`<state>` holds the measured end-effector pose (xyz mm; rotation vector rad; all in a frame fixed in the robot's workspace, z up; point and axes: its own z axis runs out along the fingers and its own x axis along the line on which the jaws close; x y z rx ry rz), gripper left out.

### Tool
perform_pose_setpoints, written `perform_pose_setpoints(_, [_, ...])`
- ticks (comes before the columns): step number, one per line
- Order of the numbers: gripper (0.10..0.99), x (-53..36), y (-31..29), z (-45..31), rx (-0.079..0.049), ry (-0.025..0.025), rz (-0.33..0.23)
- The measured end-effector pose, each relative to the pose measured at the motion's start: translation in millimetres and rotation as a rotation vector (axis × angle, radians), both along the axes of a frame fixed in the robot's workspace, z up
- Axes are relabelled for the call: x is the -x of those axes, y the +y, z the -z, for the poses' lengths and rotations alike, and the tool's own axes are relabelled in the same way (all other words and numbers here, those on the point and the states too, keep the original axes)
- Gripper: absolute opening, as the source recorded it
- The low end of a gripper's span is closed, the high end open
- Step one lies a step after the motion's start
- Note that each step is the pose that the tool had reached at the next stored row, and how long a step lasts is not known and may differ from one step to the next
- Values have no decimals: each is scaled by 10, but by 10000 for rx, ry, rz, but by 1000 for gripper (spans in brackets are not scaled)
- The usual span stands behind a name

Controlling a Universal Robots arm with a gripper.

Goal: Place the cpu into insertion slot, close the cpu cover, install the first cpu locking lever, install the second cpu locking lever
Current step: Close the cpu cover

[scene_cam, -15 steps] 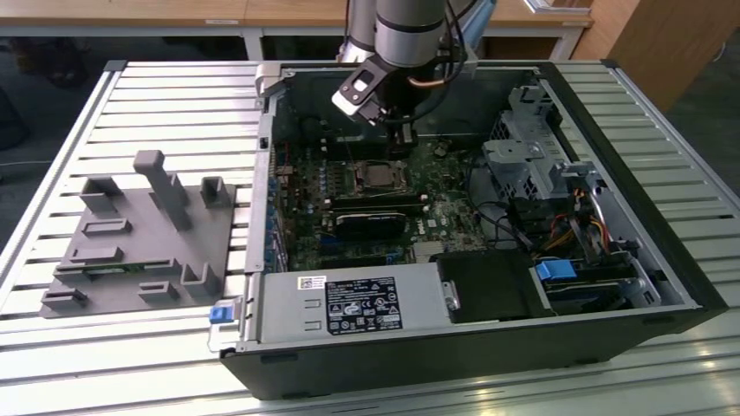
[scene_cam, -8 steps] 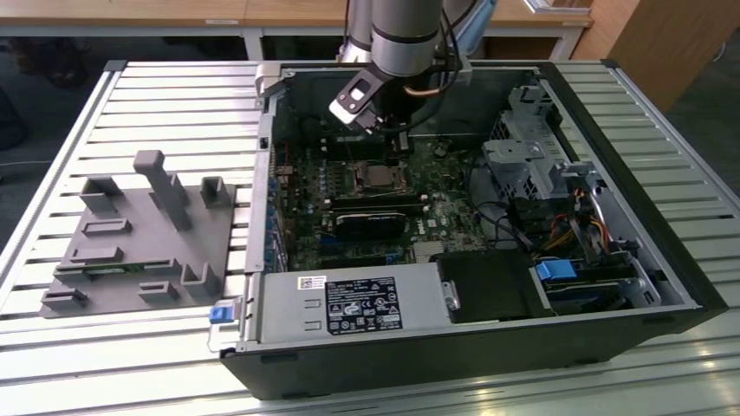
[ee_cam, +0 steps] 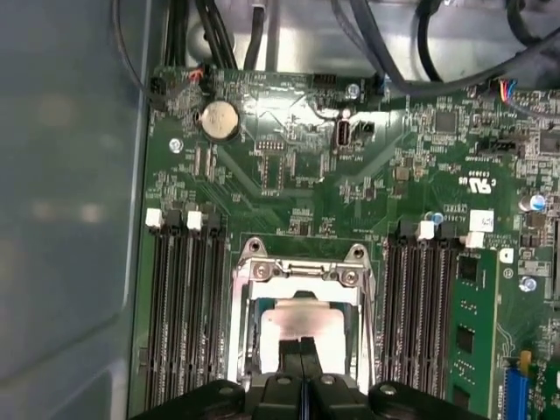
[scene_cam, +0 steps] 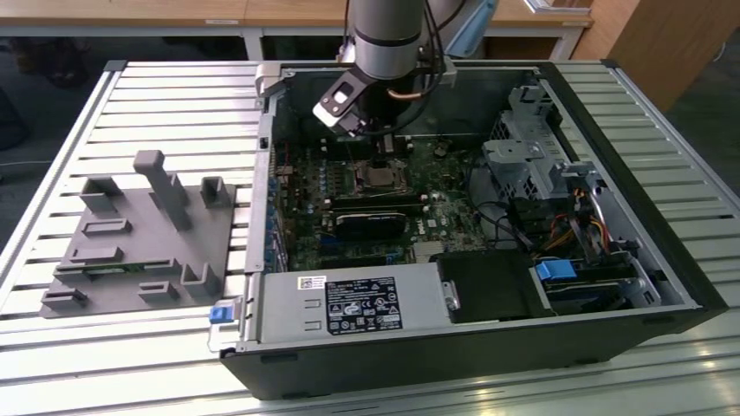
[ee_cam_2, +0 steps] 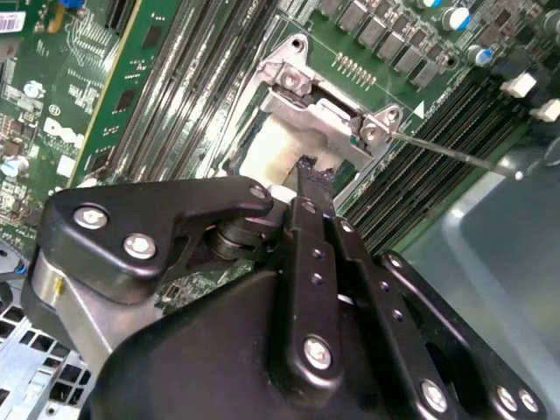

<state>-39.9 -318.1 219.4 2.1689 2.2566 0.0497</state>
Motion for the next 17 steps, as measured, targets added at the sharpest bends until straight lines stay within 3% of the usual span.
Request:
perform_pose_setpoints(11, [106, 125, 0, 91, 0, 0, -48])
perform_pose_setpoints(17, [106, 148, 0, 129, 0, 0, -64])
